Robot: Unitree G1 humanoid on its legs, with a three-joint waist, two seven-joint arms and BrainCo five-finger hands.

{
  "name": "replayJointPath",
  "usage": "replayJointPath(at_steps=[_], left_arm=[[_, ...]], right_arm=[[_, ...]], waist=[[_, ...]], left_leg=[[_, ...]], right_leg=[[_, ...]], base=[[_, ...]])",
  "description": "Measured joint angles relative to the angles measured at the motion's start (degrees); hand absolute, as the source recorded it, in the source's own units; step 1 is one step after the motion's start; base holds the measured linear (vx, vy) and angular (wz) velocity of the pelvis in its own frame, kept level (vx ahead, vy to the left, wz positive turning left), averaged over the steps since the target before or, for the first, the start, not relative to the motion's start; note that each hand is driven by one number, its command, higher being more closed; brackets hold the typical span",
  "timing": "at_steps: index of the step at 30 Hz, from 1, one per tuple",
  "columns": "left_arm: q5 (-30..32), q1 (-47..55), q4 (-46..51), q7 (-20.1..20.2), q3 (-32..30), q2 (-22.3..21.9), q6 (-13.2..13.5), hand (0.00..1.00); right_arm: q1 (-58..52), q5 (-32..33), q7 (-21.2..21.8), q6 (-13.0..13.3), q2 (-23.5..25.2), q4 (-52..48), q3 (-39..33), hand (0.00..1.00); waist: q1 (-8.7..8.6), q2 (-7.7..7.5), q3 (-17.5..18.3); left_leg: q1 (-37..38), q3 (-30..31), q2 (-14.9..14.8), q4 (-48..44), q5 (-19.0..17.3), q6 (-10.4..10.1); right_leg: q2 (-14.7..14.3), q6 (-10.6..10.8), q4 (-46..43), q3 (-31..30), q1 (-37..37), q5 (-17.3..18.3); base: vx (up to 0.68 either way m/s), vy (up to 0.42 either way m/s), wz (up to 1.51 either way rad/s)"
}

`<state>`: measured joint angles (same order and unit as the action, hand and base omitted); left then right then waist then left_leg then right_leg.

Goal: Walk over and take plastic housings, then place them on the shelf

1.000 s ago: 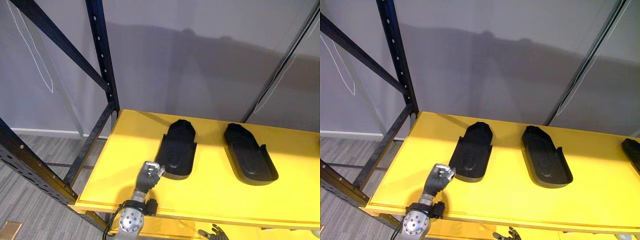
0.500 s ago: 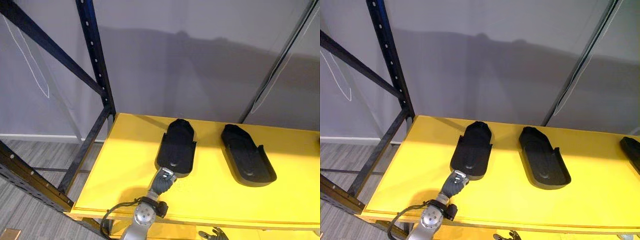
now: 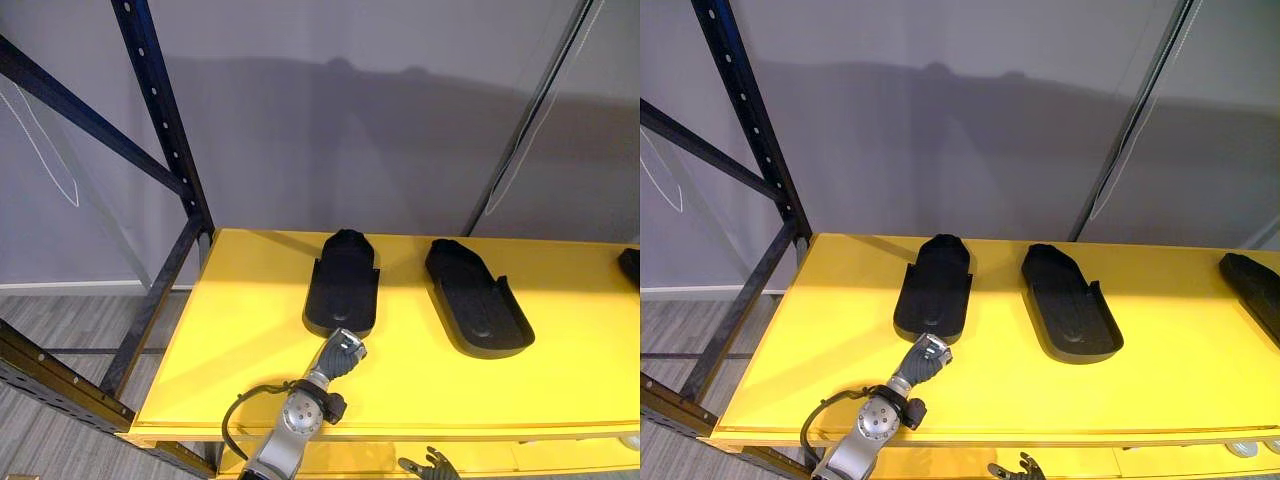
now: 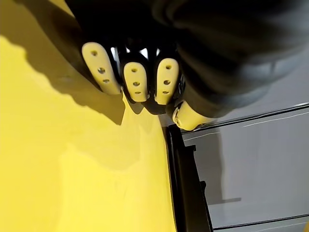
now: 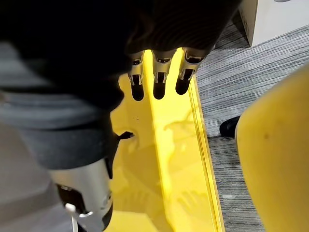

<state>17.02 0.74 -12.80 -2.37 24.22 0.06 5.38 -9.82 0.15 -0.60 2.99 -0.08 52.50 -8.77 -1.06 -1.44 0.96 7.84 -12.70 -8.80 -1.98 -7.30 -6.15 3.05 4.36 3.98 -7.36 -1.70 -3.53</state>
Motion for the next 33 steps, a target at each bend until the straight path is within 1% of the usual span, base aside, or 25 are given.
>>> replayJointPath(at_steps=[2, 4, 6, 8, 10, 11, 12, 14, 16, 18, 20, 22, 23, 26, 28, 31, 33], left_arm=[[0.0, 0.1, 0.9, 0.0, 0.1, 0.6, -0.1, 1.00], [0.0, 0.9, 4.7, 0.0, 0.4, 1.0, -0.5, 1.00], [-0.7, 3.2, 13.5, 0.1, 0.6, 1.3, -0.4, 1.00], [-2.6, 4.2, 18.3, 0.0, 0.5, 1.3, 0.1, 1.00], [-4.6, 5.3, 24.9, -0.1, 0.1, 1.2, 1.1, 1.00], [-4.8, 5.7, 26.3, -0.4, -0.1, 1.2, 1.5, 1.00], [-6.1, 6.9, 29.0, -1.3, -0.5, 1.2, 2.6, 1.00], [-6.8, 8.9, 32.7, -2.3, -2.2, 1.2, 3.6, 1.00], [-8.8, 11.2, 36.6, -4.3, -5.3, 1.2, 4.8, 1.00], [-10.2, 12.4, 38.1, -5.4, -7.9, 1.1, 5.2, 1.00], [-12.8, 15.8, 40.6, -7.5, -12.0, 0.2, 5.4, 1.00], [-14.8, 17.6, 41.1, -8.5, -14.1, -0.3, 5.7, 1.00], [-15.8, 18.8, 41.1, -8.9, -15.4, -0.7, 5.7, 1.00], [-16.6, 22.0, 41.1, -9.6, -17.9, -1.8, 5.9, 1.00], [-17.0, 24.0, 40.9, -10.0, -19.7, -2.4, 5.9, 1.00], [-17.1, 26.3, 38.1, -11.0, -21.9, -2.9, 6.0, 1.00], [-17.0, 26.4, 33.4, -11.0, -23.0, -3.3, 5.7, 1.00]], right_arm=[[0.0, 0.0, -0.2, 0.0, 0.0, 0.0, 0.0, 0.00], [0.2, 0.0, -0.4, 0.0, 0.0, -0.1, 0.0, 0.00], [0.3, 0.0, -0.4, 0.0, 0.2, -0.1, 0.0, 0.00], [0.2, 0.0, -0.4, 0.0, 0.1, -0.1, 0.0, 0.00], [0.0, 0.0, -0.4, 0.1, 0.0, -0.2, 0.0, 0.00], [-0.1, 0.0, -0.4, 0.1, 0.0, -0.2, 0.0, 0.00], [-0.3, 0.0, -0.4, 0.2, 0.0, -0.2, 0.0, 0.00], [-0.4, 0.0, -0.4, 0.3, 0.0, -0.3, 0.1, 0.00], [-0.6, 0.0, -0.5, 0.4, -0.2, -0.3, 0.6, 0.00], [-0.6, 0.0, -0.7, 0.4, 0.0, -0.2, 0.6, 0.00], [-0.7, 0.0, -0.7, 0.4, 0.0, 0.0, 0.6, 0.00], [-0.7, 0.0, -0.7, 0.4, 0.3, 0.0, 0.5, 0.00], [-1.0, 0.0, -0.8, 0.3, 0.3, 0.0, 0.5, 0.00], [-1.0, 0.0, -1.1, 0.3, 0.4, 0.1, 0.8, 0.00], [-1.0, 0.0, -1.2, 0.3, 0.5, 0.0, 0.9, 0.00], [-1.3, 0.1, -1.7, 0.3, 0.5, 0.0, 1.0, 0.00], [-1.4, 0.1, -1.7, 0.3, 0.5, -0.1, 1.2, 0.00]], waist=[[-0.03, -0.04, -0.2], [0.02, -0.31, -0.9], [0.54, -0.73, -1.5], [0.80, -0.77, -1.7], [1.73, -0.72, -1.9], [1.95, -0.72, -1.9], [2.14, -0.71, -1.9], [2.23, -0.77, -1.8], [2.87, -0.85, -1.8], [3.29, -0.96, -1.9], [3.74, -1.04, -1.9], [3.96, -1.14, -2.0], [4.73, -1.20, -2.0], [5.40, -1.56, -2.1], [5.44, -1.69, -2.2], [6.24, -1.70, -2.3], [6.57, -1.69, -2.3]], left_leg=[[0.2, 0.0, 0.0, 0.1, 0.0, 0.0], [-0.1, 0.0, 0.0, -0.3, -0.1, 0.0], [-0.5, 0.0, -0.1, -0.9, -0.4, 0.1], [-0.8, 0.3, -0.3, -2.2, -1.1, 0.2], [-0.9, 0.6, -0.3, -4.2, -2.3, 0.4], [-0.9, 0.7, -0.3, -4.5, -2.7, 0.5], [-1.0, 1.0, -0.2, -5.3, -3.2, 0.5], [-1.6, 1.8, -0.1, -6.6, -3.8, 0.8], [-2.3, 2.4, 0.2, -7.5, -4.2, 1.0], [-2.8, 3.4, 0.3, -8.0, -4.2, 1.0], [-2.8, 4.4, 0.4, -8.3, -4.2, 1.0], [-2.8, 5.2, 0.5, -8.5, -4.2, 1.0], [-2.7, 5.6, 0.6, -8.7, -4.2, 1.0], [-3.6, 7.1, 0.7, -9.6, -4.4, 1.2], [-4.5, 8.0, 0.7, -10.5, -4.6, 1.3], [-4.5, 8.1, 0.6, -11.4, -4.9, 1.4], [-4.5, 8.0, 0.7, -11.7, -5.0, 1.5]], right_leg=[[0.0, 0.0, 0.4, 0.0, -0.3, -0.1], [0.1, 0.0, 0.2, 0.0, -0.2, -0.1], [0.0, 0.2, -0.4, -0.1, 0.0, 0.0], [0.0, 0.5, -1.2, 0.0, 0.0, 0.5], [0.1, 0.7, -2.9, 0.0, -0.2, 1.7], [0.1, 0.8, -3.3, 0.0, -0.2, 2.0], [0.2, 0.8, -4.0, 0.1, -0.3, 2.5], [0.5, 1.0, -5.1, 0.4, -0.2, 3.3], [0.8, 1.2, -5.5, 0.9, -0.1, 3.5], [1.0, 1.2, -5.5, 2.0, -0.2, 3.6], [1.2, 1.3, -5.7, 3.0, -0.7, 3.9], [1.4, 1.2, -6.1, 3.6, -1.1, 4.4], [1.4, 1.3, -7.1, 3.9, -1.2, 5.1], [1.7, 1.2, -7.9, 5.6, -1.3, 5.6], [1.8, 1.2, -8.2, 6.4, -1.2, 5.8], [1.8, 1.2, -9.4, 6.4, -1.2, 6.3], [1.9, 1.2, -9.6, 6.5, -1.2, 6.3]], base=[[0.00, 0.000, 0.00], [0.00, 0.000, 0.00], [0.00, 0.000, 0.00], [0.00, 0.005, 0.02], [-0.02, 0.026, 0.06], [-0.02, 0.034, 0.08], [-0.02, 0.028, 0.12], [-0.01, 0.028, 0.17], [0.00, 0.024, 0.15], [0.00, 0.009, 0.20], [0.01, 0.003, 0.26], [-0.01, -0.001, 0.24], [-0.03, -0.009, 0.25], [-0.05, -0.008, 0.25], [-0.08, -0.004, 0.19], [-0.07, 0.000, 0.05], [-0.06, 0.005, 0.00]])
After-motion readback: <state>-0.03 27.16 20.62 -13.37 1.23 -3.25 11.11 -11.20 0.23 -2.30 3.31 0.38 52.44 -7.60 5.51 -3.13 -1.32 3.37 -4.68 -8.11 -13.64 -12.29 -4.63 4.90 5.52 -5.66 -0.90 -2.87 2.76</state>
